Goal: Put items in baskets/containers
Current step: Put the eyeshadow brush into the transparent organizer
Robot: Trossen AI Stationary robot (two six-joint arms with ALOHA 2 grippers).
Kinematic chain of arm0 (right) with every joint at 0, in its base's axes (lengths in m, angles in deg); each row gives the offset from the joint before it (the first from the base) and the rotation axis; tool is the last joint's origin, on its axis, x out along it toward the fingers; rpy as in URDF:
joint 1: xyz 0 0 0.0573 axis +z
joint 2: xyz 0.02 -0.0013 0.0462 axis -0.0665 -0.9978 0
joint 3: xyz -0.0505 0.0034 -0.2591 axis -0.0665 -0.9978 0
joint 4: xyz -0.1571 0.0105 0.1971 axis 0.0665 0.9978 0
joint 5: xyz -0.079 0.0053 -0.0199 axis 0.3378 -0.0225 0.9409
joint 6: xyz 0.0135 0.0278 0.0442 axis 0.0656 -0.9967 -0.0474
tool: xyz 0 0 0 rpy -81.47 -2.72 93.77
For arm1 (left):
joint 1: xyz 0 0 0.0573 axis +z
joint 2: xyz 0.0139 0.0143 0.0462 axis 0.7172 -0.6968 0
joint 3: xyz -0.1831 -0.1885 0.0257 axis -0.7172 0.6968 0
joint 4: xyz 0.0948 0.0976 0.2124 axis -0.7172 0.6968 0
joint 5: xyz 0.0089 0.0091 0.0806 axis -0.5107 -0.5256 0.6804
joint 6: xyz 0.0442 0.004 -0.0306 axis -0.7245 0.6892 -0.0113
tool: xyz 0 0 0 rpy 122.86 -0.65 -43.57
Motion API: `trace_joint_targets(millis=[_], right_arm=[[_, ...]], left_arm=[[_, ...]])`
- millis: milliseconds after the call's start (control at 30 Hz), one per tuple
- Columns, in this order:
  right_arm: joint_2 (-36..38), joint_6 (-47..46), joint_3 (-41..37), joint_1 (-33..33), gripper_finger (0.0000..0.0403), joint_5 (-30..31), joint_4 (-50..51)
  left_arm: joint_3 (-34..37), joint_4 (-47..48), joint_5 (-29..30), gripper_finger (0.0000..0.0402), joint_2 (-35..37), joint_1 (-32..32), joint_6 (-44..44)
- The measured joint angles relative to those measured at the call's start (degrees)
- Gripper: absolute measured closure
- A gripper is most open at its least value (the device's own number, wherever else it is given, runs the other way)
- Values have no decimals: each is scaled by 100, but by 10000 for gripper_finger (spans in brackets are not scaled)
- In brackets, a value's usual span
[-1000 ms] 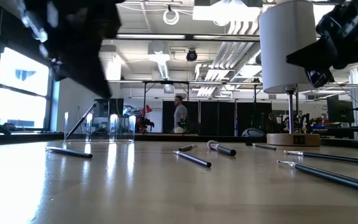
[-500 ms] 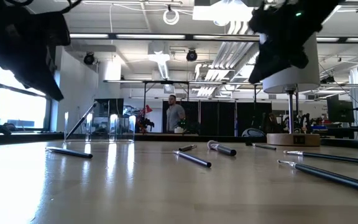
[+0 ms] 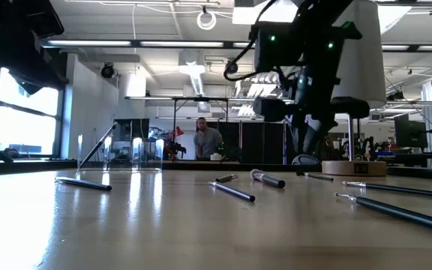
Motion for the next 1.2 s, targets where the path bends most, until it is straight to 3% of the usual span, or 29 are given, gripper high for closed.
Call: trace_joint_targets(millis=[167,333,767,1000,1200], right_arm=[[-92,225,0,-525,276,173,-36],[-123,803,0,-998,251,247,-322],[-657,1404,4,-1627,278,-151,-639],[-928,1228,11,-1605,279,137,-643],[-953,1775,-2,-1655,284,345,-894]], left_arm=[[0,31,8,401,258,2,-221],[1,200,191,401,304,2,-210],[2,240,304,401,302,2,-169],[2,237,275,401,302,2,-105],[2,238,254,401,302,2,2]])
